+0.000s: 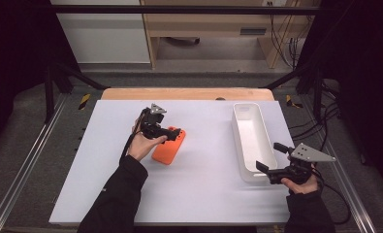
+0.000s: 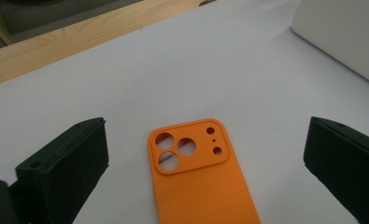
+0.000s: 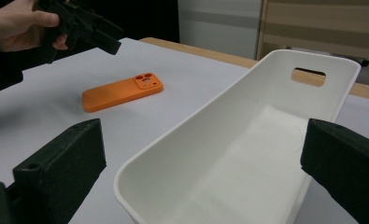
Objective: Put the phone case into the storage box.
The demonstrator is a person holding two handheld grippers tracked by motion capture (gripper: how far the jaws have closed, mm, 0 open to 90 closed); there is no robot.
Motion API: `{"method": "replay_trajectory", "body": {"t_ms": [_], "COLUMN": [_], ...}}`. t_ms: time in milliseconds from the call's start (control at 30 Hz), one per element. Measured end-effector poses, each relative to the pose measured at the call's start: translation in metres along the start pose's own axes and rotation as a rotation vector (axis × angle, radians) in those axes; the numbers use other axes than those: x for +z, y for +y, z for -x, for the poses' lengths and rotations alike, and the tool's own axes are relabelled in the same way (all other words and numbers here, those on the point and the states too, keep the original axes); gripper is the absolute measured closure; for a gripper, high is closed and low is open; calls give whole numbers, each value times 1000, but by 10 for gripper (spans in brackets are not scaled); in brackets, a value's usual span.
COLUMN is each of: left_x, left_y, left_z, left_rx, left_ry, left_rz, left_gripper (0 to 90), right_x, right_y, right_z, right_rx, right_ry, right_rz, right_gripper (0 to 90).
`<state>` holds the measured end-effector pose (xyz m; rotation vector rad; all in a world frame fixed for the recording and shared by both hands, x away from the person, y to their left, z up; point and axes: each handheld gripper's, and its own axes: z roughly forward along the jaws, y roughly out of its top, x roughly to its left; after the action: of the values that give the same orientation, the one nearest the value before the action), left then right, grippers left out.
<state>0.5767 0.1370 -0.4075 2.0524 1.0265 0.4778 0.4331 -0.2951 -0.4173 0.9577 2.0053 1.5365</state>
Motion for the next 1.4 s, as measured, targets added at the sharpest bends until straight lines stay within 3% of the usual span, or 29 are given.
{"method": "replay_trajectory", "body": {"t_ms": [300, 700, 1400], "left_x": [11, 22, 41], "left_y": [-7, -14, -31], "left_z": [-1, -2, 3], "left_rx": [-14, -26, -43], "left_ry": [-14, -3, -1], "left_rz": [-41, -101, -152], "left_gripper": [0, 0, 0], "right_x": [0, 0, 0], "right_y": [0, 0, 0], "right_z": [0, 0, 0], "right_rx": [2, 1, 1], "right_ry": [1, 1, 1], "right_rz": [-3, -1, -3], "right_gripper": [4, 4, 4]}}
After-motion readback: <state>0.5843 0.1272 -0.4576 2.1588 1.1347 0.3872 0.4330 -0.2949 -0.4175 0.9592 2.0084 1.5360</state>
